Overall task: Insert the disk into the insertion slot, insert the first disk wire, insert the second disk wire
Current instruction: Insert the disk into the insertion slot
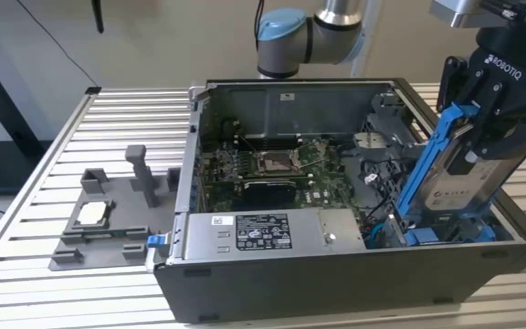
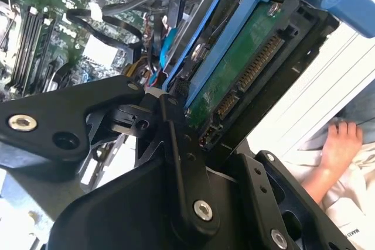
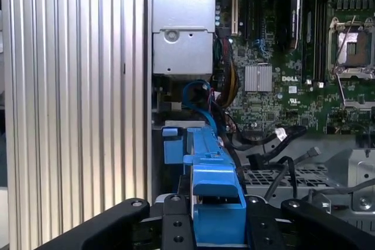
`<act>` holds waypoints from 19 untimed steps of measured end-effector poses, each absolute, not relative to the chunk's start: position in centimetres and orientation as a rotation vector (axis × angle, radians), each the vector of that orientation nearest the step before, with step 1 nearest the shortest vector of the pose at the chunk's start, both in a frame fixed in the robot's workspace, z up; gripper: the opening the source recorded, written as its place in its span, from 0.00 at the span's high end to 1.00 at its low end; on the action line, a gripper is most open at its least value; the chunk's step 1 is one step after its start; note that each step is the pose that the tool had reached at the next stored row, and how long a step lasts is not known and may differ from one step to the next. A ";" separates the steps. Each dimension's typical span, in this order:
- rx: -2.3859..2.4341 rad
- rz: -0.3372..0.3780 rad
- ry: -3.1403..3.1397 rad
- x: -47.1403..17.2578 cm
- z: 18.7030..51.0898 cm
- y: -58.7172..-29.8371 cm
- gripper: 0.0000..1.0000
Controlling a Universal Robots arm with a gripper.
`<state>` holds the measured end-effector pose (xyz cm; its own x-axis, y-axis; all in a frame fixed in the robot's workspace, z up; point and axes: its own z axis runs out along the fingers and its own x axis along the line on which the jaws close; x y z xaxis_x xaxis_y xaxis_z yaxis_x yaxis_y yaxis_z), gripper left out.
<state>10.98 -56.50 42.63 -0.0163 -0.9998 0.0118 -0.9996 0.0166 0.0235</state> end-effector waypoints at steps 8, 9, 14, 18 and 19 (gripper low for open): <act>2.186 -0.013 -2.221 11.2 41.8 -56.9 0.67; 2.187 -0.013 -2.221 11.2 41.7 -56.9 0.67; 2.193 -0.013 -2.215 11.2 41.3 -57.0 0.67; 2.210 0.002 -2.212 11.2 41.0 -57.0 0.67; 2.214 0.005 -2.212 11.2 40.9 -57.0 0.67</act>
